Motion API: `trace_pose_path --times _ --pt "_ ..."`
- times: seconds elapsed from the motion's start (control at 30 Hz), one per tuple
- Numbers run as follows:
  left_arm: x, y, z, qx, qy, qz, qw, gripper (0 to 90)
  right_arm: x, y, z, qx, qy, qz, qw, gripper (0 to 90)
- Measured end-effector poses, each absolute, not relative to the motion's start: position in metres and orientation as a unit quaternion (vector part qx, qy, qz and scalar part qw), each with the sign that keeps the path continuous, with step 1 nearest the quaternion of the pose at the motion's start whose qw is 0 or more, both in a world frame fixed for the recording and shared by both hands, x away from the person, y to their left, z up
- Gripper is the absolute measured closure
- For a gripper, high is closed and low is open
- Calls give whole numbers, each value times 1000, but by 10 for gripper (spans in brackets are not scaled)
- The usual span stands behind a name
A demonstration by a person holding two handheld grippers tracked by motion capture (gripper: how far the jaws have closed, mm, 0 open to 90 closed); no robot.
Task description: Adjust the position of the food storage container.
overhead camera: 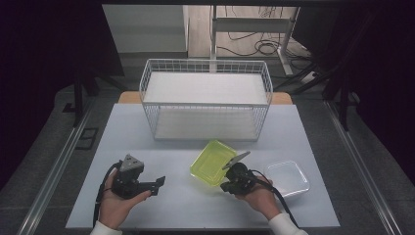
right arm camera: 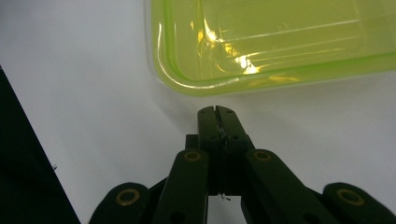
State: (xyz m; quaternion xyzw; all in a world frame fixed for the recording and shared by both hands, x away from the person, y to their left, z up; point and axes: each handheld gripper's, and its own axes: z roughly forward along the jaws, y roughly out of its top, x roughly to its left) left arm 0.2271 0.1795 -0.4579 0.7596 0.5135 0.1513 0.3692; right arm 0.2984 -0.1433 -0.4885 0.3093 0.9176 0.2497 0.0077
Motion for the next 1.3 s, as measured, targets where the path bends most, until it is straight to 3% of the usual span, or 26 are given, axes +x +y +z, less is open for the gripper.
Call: trace_pose_path --times 1.3 --pt "230 183 -464 762 519 149 358 161 308 -66 -504 335 899 282 18 890"
